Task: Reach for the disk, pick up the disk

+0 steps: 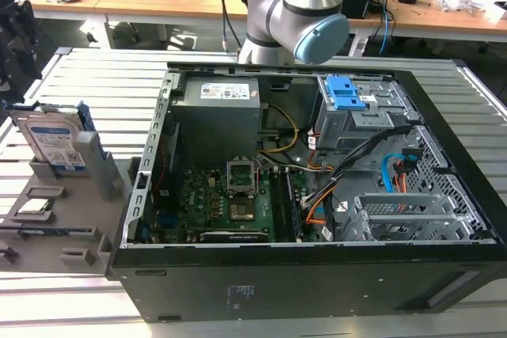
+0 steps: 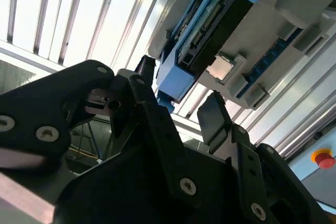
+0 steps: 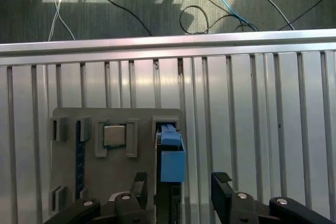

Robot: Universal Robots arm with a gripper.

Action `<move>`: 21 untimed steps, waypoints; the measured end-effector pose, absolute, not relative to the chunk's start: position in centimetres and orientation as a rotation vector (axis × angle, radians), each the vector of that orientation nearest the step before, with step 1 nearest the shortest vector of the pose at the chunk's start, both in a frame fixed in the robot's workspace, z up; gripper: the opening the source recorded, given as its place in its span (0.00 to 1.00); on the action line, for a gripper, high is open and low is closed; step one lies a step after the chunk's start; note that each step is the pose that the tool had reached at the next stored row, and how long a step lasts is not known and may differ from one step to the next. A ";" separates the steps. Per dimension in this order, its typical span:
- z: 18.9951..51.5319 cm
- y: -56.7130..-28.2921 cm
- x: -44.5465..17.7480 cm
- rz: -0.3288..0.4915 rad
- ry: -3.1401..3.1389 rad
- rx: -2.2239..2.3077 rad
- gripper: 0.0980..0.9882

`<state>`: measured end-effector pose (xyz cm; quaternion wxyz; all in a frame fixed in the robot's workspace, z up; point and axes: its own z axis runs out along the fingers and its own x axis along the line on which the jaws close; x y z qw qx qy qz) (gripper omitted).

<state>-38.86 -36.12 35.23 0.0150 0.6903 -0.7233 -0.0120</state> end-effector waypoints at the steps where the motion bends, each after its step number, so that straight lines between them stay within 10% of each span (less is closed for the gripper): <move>1: 34.9 -36.1 -38.9 -0.037 -2.251 2.148 0.56; 21: 33.5 -36.9 -38.9 -0.037 -2.251 2.148 0.56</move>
